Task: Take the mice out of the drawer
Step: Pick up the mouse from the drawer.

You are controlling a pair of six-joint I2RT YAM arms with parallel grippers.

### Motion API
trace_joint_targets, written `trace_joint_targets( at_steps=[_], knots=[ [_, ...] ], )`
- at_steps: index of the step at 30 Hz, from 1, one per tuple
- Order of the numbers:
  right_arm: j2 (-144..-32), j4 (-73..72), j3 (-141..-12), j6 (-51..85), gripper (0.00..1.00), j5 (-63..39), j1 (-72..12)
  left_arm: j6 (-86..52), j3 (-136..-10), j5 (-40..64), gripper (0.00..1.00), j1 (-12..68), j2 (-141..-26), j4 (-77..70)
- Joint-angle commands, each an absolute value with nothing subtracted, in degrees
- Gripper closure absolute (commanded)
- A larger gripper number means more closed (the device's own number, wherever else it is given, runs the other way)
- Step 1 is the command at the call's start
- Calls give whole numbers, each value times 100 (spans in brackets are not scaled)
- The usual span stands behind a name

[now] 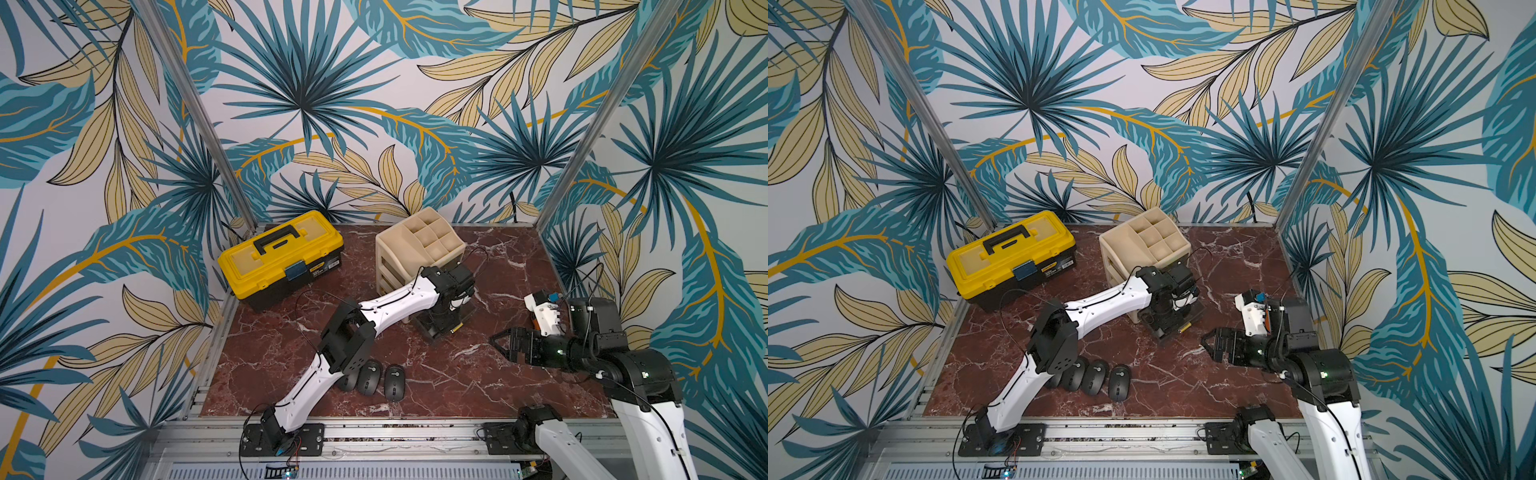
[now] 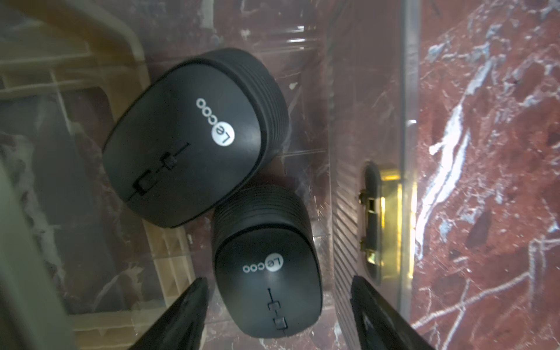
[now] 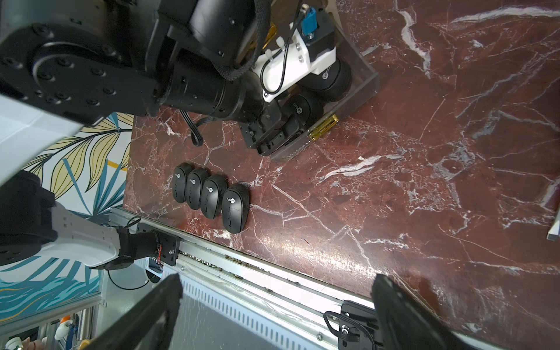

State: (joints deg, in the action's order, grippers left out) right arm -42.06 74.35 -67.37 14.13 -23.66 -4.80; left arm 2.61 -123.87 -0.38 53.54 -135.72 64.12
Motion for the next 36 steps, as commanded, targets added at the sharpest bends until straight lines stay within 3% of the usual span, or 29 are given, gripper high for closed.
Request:
trace_joint_targets(
  at_steps=[1, 7, 19, 27, 36],
  knots=[
    [-4182, 7356, -6656, 1408, 1, -2426, -466, 281, -12167, -68, 23, 5273, -13868, 6294],
    [-4225, 7345, -6671, 1417, 1, -2437, -466, 279, -12052, -94, 28, 5264, -13920, 6210],
    [-4252, 7327, -6665, 1435, 1, -2426, -466, 220, -11919, 33, 27, 5247, -14068, 6005],
    [-4236, 7186, -6546, 1562, 1, -2469, -466, 193, -11971, -100, 41, 5251, -13874, 5977],
    [-4186, 7019, -6424, 1693, 2, -2522, -465, 180, -11913, -284, 45, 5324, -13200, 5928]
  ],
)
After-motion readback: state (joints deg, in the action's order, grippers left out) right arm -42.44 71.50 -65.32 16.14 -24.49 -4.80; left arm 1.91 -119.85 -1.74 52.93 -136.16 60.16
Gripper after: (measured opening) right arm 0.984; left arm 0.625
